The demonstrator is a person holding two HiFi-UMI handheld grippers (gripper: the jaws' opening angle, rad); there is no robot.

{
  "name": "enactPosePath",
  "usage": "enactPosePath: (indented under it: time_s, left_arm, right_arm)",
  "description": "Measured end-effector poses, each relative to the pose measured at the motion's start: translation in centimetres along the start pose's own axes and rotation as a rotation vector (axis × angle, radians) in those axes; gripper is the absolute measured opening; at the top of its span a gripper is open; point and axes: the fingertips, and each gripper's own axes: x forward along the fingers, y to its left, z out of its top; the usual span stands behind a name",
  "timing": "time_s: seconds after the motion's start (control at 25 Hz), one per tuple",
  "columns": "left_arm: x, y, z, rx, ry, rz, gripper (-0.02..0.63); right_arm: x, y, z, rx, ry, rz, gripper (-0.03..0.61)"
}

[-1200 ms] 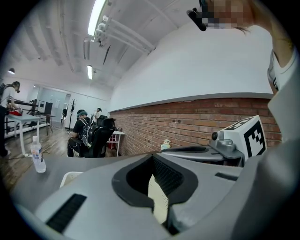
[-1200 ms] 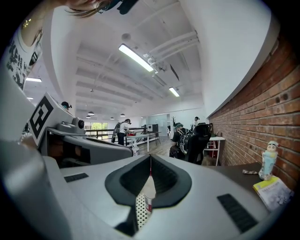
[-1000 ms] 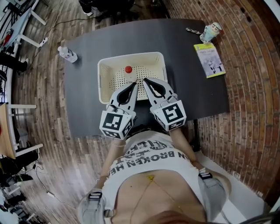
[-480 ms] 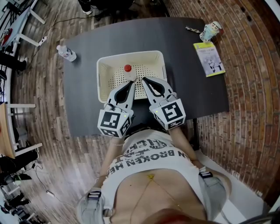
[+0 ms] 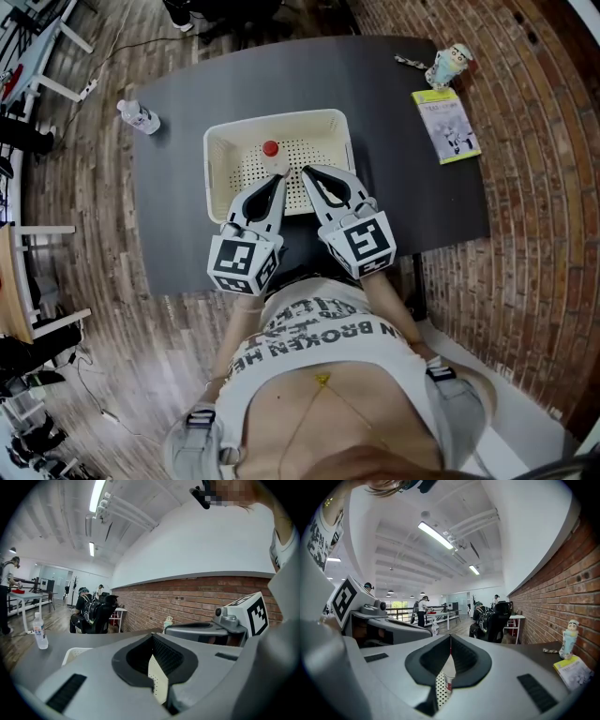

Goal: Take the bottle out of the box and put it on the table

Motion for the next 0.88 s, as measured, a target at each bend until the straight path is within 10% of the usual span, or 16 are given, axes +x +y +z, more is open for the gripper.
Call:
enactPosePath:
  time_s: [0.88]
  left_arm:
    - [2.4,4.8,-2.4,-0.001,0.070,0.096,0.009]
  right_arm:
    - [1.3,-1.9,-1.2,0.013,0.034,-0.025,0.009]
